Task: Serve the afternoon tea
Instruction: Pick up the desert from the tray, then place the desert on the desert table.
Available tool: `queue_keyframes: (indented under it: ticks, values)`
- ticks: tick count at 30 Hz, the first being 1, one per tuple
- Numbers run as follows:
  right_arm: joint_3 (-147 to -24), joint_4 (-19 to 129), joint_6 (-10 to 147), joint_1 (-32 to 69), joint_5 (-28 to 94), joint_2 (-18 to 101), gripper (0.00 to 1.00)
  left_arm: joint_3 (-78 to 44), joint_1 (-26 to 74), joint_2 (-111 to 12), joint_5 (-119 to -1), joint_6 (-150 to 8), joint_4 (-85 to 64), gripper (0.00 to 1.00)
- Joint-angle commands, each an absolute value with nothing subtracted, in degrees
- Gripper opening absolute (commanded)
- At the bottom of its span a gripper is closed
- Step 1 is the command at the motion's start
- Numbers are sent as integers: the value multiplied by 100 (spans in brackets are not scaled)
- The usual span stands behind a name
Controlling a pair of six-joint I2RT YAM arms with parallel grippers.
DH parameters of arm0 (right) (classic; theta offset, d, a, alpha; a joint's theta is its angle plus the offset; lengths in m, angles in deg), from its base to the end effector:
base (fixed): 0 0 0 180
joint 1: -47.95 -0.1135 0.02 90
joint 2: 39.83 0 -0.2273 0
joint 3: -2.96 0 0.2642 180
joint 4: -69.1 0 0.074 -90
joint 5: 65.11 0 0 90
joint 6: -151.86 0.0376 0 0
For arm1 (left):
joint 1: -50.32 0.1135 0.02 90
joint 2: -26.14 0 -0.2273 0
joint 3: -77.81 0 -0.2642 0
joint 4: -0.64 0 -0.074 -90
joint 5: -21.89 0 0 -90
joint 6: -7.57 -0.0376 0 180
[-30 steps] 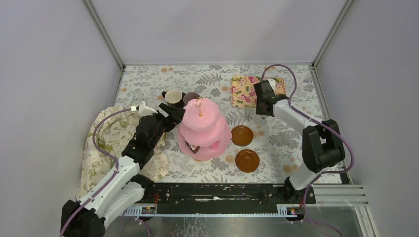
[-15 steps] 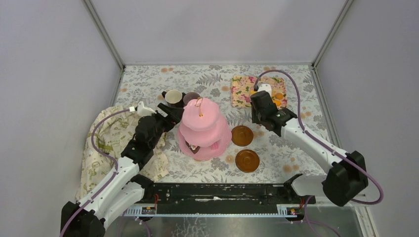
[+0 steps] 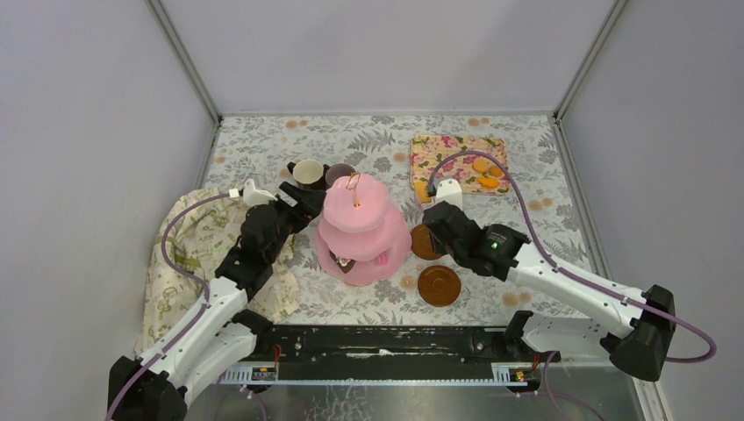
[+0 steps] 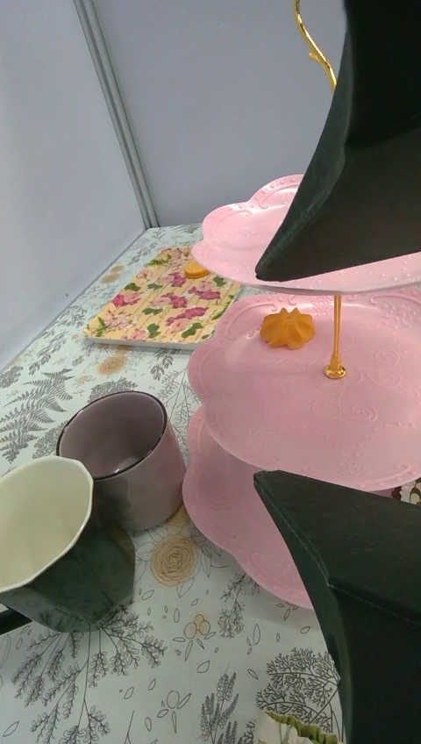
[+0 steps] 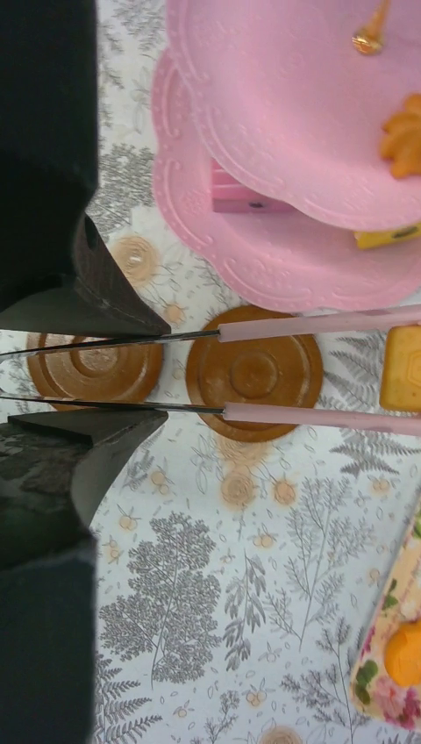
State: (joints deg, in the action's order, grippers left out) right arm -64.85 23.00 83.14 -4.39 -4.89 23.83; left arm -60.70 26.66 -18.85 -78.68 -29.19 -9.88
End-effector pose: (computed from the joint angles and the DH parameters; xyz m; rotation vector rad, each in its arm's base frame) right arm 0.1748 0.1960 0.2650 -0.3343 2.1666 0.1180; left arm 0.2140 -0.0862 0.2312 -0.6104 1.7805 -0.7757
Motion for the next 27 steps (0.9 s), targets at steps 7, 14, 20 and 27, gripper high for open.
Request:
queue_keyframes:
  ticks: [7,14,20,27]
  values:
    - [-7053,1792,9132,-1847,-1334,2645,0,-5841,2695,-1840,-8080,-2959,-993,86]
    - [-7528,1623,9539,-2878,-1629,3306,0,-5750,2695,-1849,-8072,-2999,-1065,86]
    - [-7820,1559,9729,-3386,-1661,3717,0,-5705,2695,-1825,-8077,-3035,-1112,86]
    - [-8128,1614,9669,-3616,-1612,4066,0,-5688,2695,-1825,-8068,-3049,-1121,86]
